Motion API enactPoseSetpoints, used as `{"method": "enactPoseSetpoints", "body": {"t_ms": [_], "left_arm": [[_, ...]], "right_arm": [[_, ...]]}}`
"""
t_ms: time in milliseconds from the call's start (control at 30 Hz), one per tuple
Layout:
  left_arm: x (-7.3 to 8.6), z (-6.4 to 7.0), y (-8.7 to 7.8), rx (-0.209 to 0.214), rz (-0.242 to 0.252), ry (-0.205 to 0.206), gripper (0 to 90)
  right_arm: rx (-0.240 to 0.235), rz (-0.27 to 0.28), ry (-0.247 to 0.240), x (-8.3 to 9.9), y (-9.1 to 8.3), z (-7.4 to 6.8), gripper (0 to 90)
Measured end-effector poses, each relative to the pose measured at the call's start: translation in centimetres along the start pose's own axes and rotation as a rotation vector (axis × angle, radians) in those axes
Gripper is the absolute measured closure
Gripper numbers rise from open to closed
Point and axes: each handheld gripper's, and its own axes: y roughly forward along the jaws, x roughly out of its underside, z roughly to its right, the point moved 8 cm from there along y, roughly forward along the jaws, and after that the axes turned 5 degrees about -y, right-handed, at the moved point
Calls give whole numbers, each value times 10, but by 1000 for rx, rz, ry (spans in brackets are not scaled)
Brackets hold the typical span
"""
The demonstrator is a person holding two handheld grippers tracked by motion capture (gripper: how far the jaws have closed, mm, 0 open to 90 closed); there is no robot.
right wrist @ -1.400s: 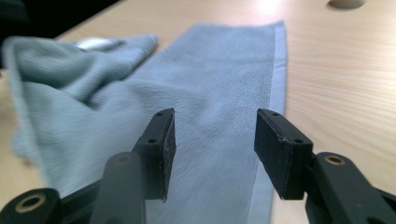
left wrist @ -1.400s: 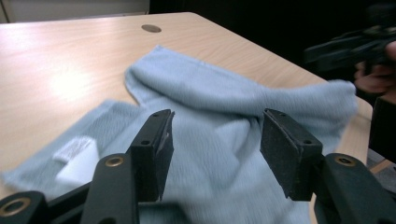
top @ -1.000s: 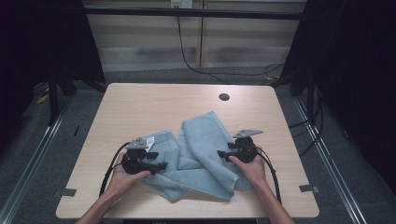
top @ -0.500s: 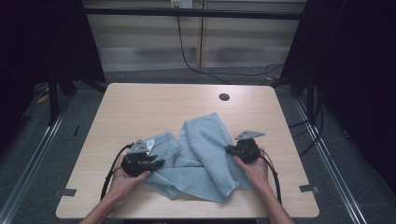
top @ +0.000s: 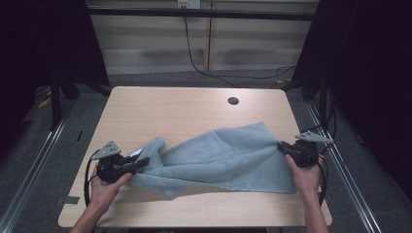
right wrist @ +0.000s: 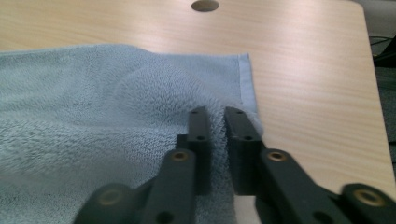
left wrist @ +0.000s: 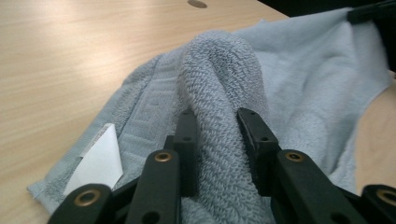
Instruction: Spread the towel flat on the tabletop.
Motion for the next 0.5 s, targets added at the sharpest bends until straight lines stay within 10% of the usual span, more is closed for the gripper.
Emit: {"method": "enactPoseSetpoints", "body": {"t_ms": [200, 500], "left_arm": [[-16, 12, -11, 54, 84, 6, 541], [-29, 6, 35, 29, -9, 25, 411]], "right_arm": [[-65, 56, -10, -15, -8, -22, 564], [-224, -57, -116, 4, 16, -89, 548]]}}
